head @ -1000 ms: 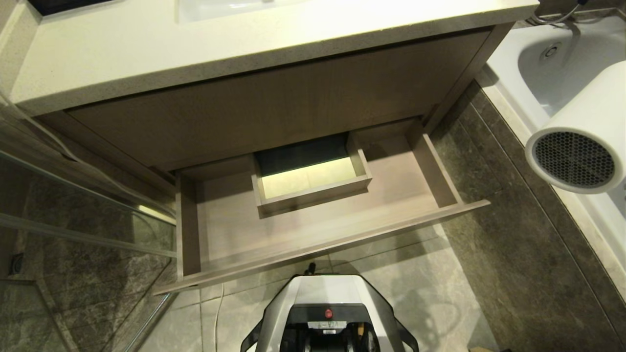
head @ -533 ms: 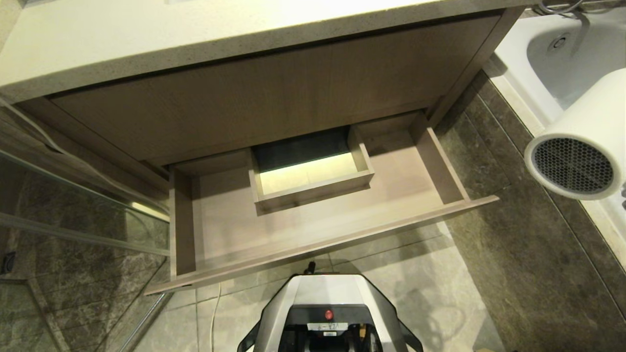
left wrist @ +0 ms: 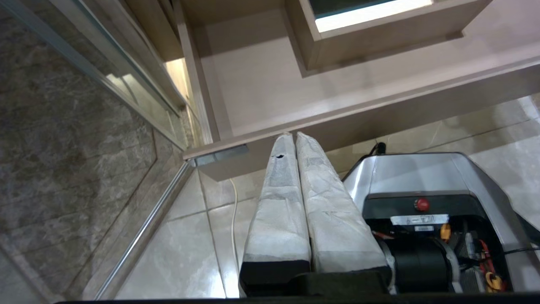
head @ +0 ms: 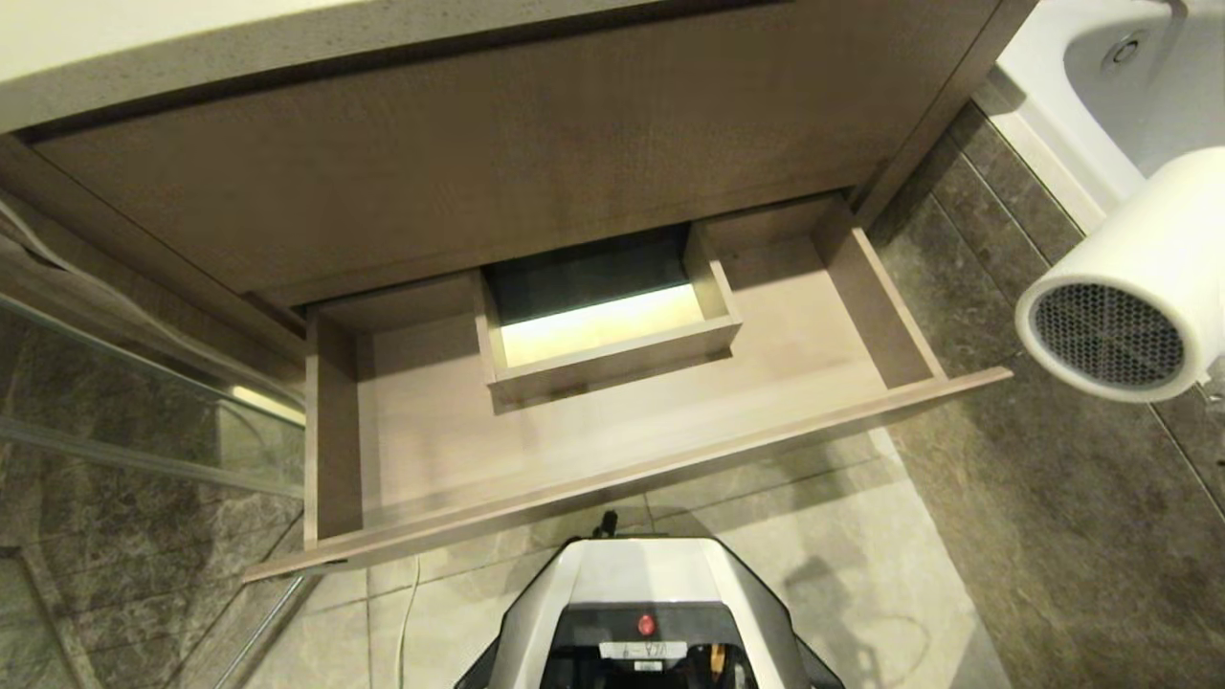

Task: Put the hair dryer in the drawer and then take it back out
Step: Put it into the drawer

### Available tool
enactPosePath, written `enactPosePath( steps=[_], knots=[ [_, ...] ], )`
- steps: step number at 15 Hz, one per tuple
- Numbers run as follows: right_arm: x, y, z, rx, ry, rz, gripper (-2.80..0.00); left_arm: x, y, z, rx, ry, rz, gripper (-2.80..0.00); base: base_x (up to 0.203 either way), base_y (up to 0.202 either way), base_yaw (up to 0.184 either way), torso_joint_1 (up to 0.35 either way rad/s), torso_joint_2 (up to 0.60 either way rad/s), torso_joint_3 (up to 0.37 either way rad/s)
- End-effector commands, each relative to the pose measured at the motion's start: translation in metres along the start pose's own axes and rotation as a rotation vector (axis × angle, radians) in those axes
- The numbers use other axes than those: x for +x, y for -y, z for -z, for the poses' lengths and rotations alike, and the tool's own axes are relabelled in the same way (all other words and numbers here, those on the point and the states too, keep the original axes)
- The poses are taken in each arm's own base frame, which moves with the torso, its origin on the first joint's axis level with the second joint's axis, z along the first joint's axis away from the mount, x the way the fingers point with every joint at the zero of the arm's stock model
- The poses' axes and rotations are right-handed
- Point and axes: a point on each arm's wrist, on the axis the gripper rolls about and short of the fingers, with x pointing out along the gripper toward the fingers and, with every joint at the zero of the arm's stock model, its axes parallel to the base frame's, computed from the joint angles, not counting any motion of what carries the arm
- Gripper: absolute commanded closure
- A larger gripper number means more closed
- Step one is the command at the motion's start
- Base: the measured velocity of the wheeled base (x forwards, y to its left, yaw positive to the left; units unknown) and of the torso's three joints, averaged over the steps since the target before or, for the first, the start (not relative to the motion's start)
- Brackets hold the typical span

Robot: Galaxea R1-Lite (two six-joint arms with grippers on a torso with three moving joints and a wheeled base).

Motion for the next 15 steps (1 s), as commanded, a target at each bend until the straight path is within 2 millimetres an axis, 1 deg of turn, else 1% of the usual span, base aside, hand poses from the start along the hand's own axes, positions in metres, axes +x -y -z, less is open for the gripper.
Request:
enactPosePath(
  steps=[1,3,5,15],
  knots=[
    [0.0009,-0.0003,0.0012,0.000,-0.004,-0.003,0.00,0.0000,0.0000,0.0001,0.000,0.001,-0.001,0.00,0.000,0.000,0.000,-0.313,0.37,0.112],
    [0.0010,-0.0005,0.0018,0.000,-0.004,-0.002,0.00,0.0000,0.0000,0.0000,0.000,0.001,-0.001,0.00,0.000,0.000,0.000,-0.175,0.41,0.200],
    [0.0011,-0.0002,0.0011,-0.001,0.004,0.000,0.00,0.0001,0.0000,0.0002,0.000,0.000,-0.001,0.00,0.000,0.000,0.000,-0.030,0.40,0.343],
    [0.0077,0.0007,0.0020,0.003,-0.018,-0.005,0.00,0.0000,0.0000,0.0001,0.000,0.001,-0.001,0.00,0.000,0.000,0.000,-0.039,0.41,0.375]
  ],
)
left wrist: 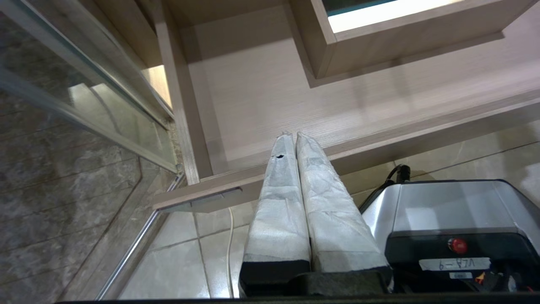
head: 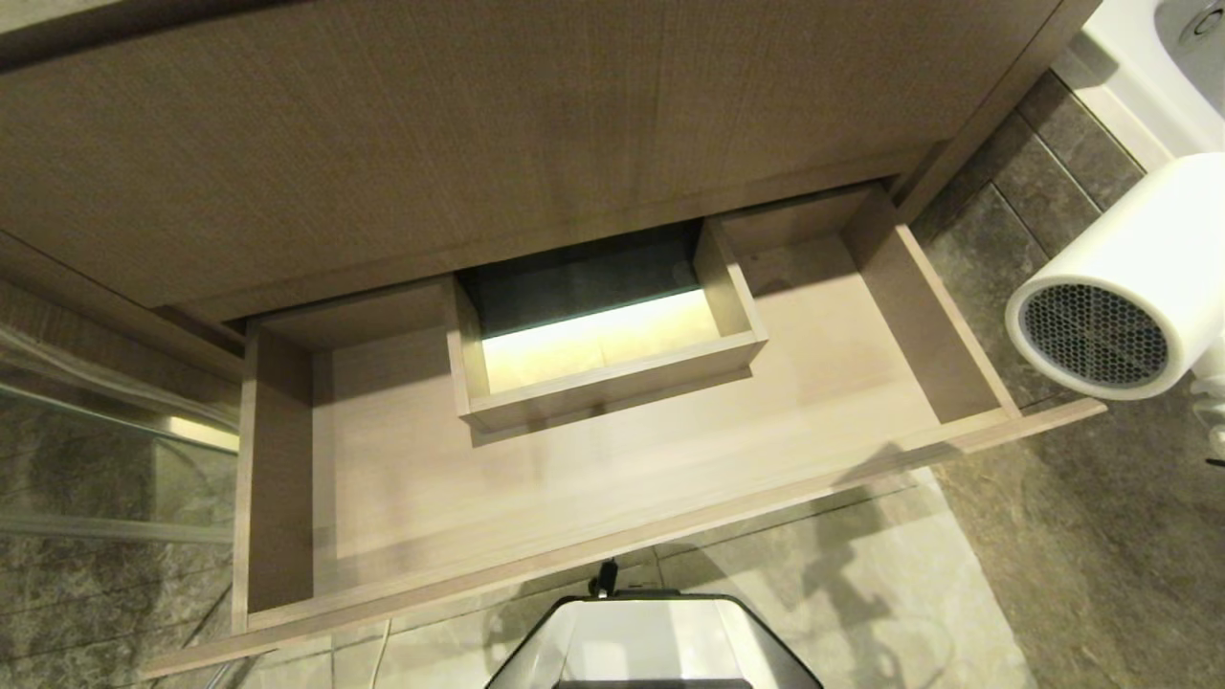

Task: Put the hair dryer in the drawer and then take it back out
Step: Put it into the drawer

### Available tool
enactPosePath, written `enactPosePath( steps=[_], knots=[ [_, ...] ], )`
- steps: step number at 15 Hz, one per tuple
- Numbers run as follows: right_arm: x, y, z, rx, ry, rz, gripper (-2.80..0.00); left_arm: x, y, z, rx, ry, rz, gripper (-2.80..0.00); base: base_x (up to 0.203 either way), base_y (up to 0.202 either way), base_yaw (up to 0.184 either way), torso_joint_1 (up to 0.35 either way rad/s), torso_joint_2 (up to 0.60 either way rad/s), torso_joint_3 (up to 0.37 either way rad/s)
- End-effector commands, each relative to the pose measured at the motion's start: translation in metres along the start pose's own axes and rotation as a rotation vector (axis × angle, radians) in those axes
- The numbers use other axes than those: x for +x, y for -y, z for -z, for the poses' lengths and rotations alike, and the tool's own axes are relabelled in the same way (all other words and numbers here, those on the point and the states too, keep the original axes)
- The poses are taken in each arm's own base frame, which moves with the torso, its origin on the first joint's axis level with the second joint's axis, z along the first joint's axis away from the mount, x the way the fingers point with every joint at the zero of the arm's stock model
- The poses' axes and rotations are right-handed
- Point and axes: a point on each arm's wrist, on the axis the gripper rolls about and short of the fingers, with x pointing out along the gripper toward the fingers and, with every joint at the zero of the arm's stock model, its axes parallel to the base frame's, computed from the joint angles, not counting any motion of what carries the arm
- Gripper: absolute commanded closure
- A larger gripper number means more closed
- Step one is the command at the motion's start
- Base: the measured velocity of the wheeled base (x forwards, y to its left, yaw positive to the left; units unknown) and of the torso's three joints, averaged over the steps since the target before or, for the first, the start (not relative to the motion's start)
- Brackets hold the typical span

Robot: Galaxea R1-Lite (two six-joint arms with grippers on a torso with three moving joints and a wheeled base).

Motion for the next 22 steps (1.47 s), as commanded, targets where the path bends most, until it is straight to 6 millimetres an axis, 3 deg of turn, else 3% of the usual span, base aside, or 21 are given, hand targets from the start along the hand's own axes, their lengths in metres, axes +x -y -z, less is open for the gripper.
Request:
enactPosePath(
  steps=[1,17,22],
  knots=[
    [0.003,0.001,0.000,-0.001,-0.009,-0.004,0.00,0.000,0.000,0.000,0.000,0.002,0.001,0.00,0.000,0.000,0.000,-0.002,0.36,0.354],
    [0.017,0.007,-0.008,-0.003,-0.017,0.002,0.00,0.000,0.000,0.000,0.000,0.002,0.001,0.00,0.000,0.000,0.000,-0.036,0.33,0.297],
    [0.059,0.029,-0.023,0.026,-0.130,0.023,0.00,0.000,0.000,0.000,0.000,0.000,0.001,0.00,0.000,0.000,0.000,0.047,0.09,0.097]
  ],
)
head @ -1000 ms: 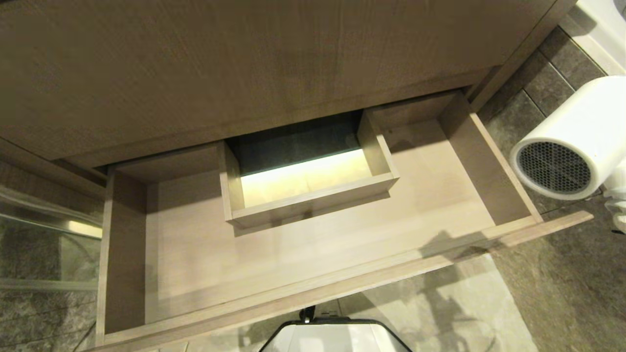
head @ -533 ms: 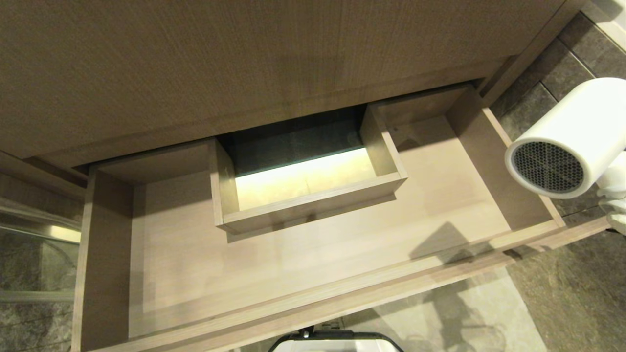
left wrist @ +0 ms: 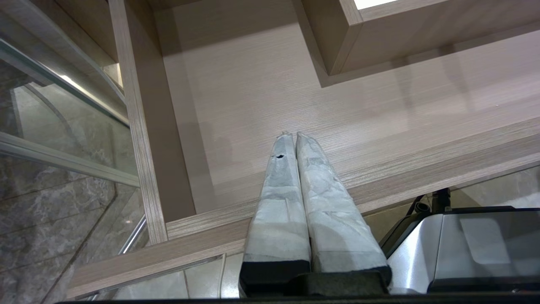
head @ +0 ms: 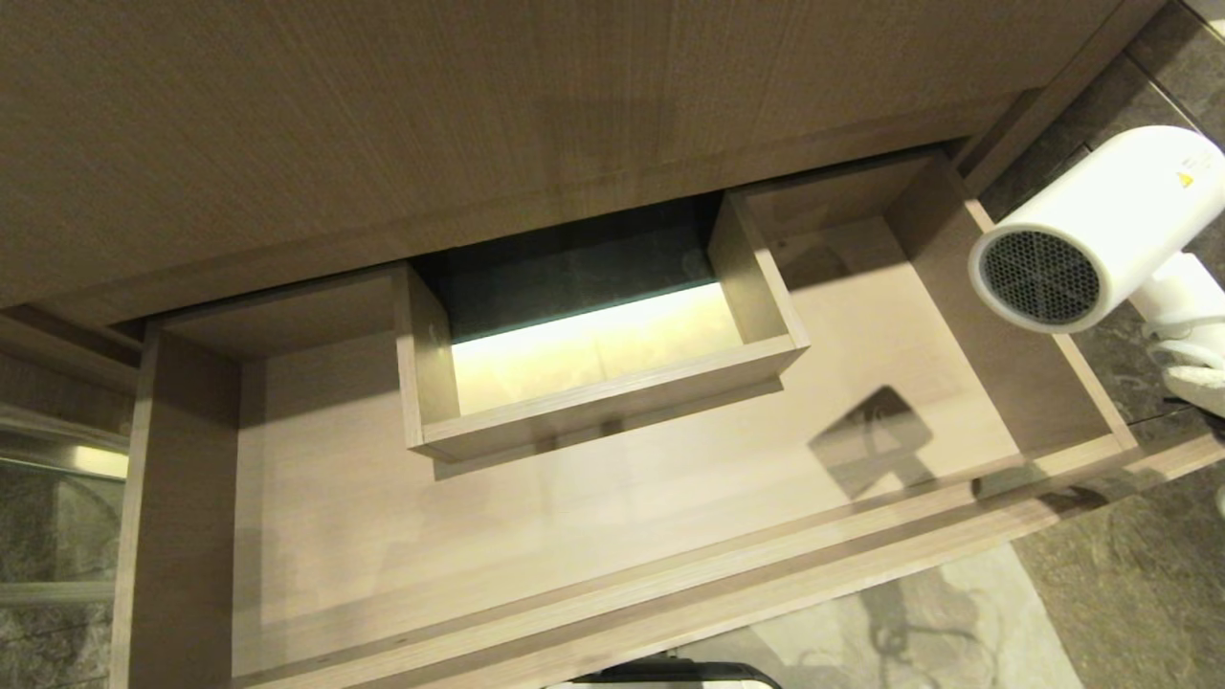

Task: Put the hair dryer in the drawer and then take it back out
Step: Put it into the drawer

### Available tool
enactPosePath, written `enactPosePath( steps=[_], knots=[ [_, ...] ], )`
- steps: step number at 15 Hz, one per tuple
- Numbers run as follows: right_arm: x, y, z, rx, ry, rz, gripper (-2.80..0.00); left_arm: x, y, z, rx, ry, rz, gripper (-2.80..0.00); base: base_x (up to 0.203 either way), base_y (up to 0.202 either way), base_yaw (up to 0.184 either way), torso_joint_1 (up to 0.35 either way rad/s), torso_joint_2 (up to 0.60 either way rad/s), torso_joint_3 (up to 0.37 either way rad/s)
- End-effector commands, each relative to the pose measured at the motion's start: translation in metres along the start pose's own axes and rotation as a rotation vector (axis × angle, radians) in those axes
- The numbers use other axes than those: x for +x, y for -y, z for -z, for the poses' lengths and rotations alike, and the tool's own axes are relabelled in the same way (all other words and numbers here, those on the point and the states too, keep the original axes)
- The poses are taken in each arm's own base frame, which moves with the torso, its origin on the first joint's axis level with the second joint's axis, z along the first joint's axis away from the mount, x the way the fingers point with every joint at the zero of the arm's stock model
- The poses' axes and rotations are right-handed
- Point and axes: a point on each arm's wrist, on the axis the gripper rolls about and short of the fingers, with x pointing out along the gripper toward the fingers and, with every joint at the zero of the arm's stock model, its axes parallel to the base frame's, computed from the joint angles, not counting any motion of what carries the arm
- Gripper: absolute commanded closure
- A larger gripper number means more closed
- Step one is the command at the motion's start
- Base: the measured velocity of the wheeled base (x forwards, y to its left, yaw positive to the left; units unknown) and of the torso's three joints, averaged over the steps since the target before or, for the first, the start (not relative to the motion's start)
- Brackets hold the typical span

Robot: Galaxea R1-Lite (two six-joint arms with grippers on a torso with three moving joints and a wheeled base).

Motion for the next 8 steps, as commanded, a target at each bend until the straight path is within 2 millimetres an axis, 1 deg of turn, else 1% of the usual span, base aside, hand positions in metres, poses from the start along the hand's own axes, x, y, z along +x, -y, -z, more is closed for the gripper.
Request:
enactPosePath(
  steps=[1,3,4,8],
  knots=[
    [0.035,0.010,-0.003,0.022,-0.096,-0.017,0.00,0.000,0.000,0.000,0.000,0.000,0.000,0.00,0.000,0.000,0.000,0.018,0.02,0.041],
    [0.070,0.019,-0.003,0.042,-0.175,-0.033,0.00,0.000,0.000,0.000,0.000,0.000,-0.001,0.00,0.000,0.000,0.000,0.014,0.00,0.042],
    [0.090,0.026,-0.003,0.052,-0.212,-0.037,0.00,0.000,0.000,0.000,0.000,-0.001,0.000,0.00,0.000,0.000,0.000,0.008,0.00,0.033],
    [0.165,0.049,-0.006,0.075,-0.282,-0.047,0.00,0.000,0.000,0.000,0.000,0.000,0.000,0.00,0.000,0.000,0.000,0.003,0.00,0.007]
  ],
)
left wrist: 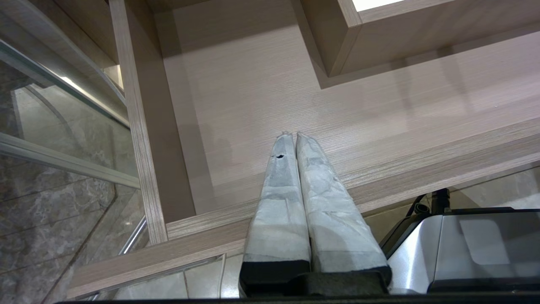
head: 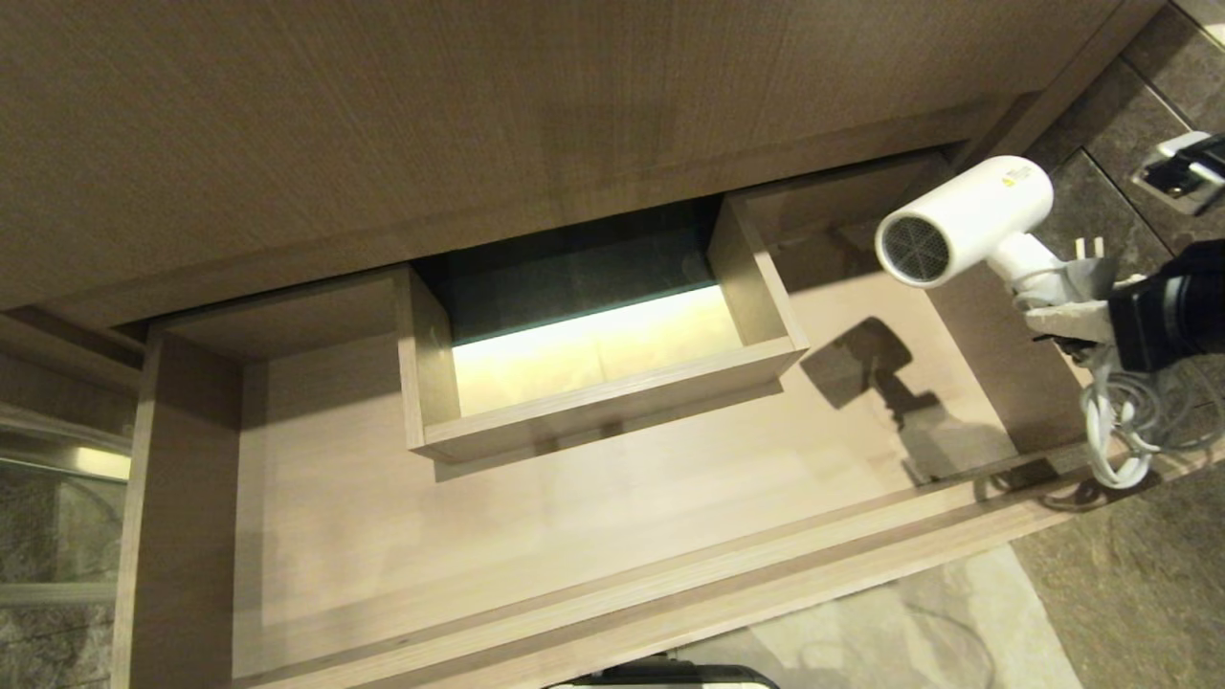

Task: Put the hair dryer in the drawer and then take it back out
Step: Put it into the drawer

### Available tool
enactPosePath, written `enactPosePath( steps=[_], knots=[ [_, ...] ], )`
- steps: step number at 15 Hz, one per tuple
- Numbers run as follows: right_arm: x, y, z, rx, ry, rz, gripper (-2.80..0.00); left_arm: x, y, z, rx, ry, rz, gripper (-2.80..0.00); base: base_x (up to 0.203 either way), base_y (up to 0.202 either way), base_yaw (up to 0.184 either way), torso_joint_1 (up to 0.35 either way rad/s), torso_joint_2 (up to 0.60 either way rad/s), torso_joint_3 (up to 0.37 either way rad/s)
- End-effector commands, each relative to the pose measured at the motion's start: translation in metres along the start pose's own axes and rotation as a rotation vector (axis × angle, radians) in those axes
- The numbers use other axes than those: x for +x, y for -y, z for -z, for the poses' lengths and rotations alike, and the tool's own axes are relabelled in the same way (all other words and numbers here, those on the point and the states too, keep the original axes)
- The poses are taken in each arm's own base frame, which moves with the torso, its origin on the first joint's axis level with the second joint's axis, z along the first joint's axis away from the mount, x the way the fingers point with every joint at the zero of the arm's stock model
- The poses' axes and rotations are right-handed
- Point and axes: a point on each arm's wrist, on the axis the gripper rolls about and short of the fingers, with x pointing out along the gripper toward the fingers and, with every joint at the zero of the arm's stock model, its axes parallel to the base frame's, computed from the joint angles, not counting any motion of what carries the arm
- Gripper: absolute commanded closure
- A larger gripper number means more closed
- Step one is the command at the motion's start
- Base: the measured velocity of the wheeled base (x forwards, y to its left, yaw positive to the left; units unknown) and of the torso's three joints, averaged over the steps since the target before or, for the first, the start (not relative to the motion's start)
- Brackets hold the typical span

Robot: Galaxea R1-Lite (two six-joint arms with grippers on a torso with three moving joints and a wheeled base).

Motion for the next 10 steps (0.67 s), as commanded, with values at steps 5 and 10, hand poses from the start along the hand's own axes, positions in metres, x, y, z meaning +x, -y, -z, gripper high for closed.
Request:
enactPosePath(
  steps=[5,10],
  knots=[
    [0.125,0.030,-0.006,0.020,-0.100,-0.026,0.00,0.000,0.000,0.000,0.000,-0.001,0.000,0.00,0.000,0.000,0.000,0.000,0.00,0.000],
    [0.180,0.021,0.008,0.006,-0.095,-0.055,0.00,0.000,0.000,0.000,0.000,-0.001,0.001,0.00,0.000,0.000,0.000,0.000,0.00,0.000]
  ],
)
